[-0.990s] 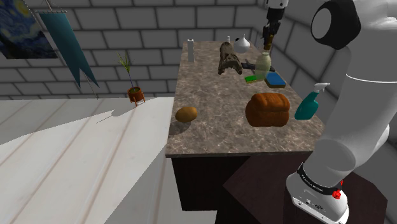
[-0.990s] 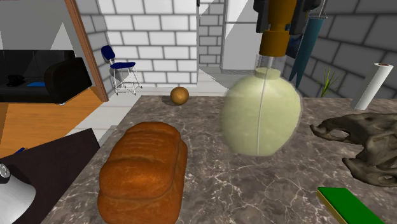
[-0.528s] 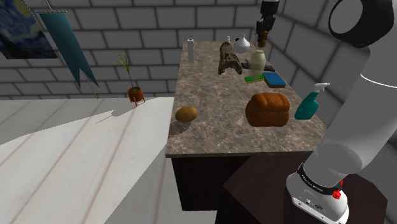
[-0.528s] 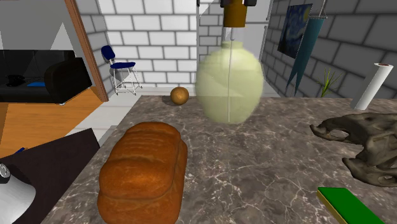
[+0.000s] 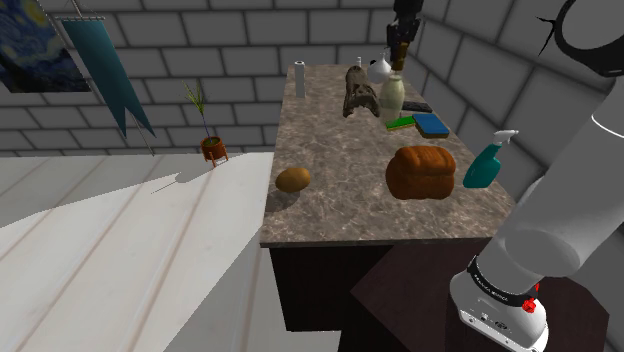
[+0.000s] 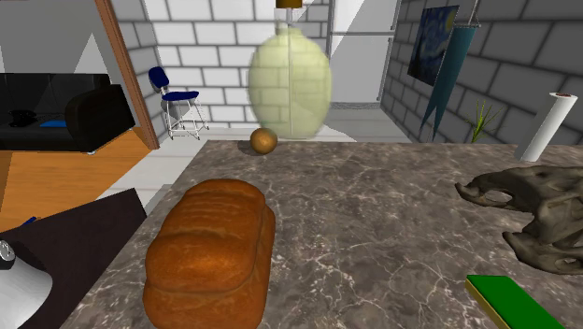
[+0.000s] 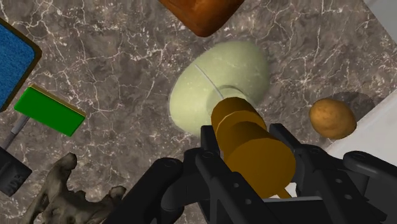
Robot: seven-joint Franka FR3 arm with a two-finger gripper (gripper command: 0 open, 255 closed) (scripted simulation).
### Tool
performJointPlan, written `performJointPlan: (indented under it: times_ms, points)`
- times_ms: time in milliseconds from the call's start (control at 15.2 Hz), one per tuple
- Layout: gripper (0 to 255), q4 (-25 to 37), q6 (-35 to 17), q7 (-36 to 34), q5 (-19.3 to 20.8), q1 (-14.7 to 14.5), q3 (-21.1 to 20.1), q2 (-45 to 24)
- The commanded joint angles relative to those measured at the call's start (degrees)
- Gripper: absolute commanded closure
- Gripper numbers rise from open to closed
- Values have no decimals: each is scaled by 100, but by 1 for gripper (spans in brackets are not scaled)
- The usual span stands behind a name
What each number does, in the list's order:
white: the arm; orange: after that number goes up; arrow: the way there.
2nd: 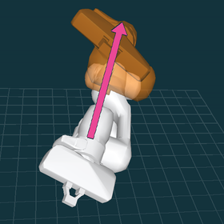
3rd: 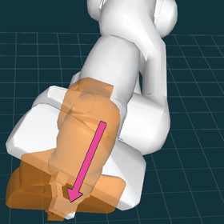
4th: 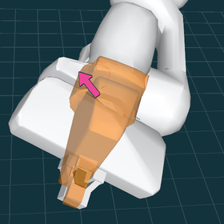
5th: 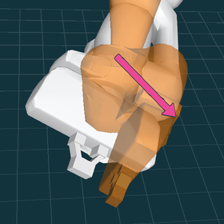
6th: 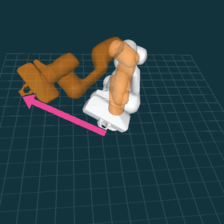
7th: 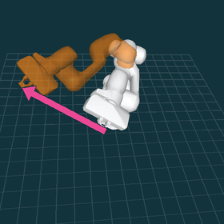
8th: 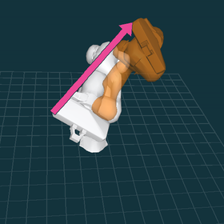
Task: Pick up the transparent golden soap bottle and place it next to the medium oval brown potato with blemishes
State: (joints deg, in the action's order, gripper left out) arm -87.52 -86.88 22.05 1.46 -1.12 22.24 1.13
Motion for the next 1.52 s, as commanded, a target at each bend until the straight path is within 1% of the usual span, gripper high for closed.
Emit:
performJointPlan:
  times_ms: [0, 396, 792, 1122, 1452]
  points:
    - [255, 48, 154, -294, 42, -141, -150, 110]
    - [255, 254, 563, -1102, 86, -523, -593, 300]
    - [255, 759, 1025, -1890, 46, -891, -1024, 232]
    - [255, 1454, 1470, -2537, -13, -1196, -1364, -38]
    - [255, 2436, 1987, -3138, -66, -1497, -1653, -518]
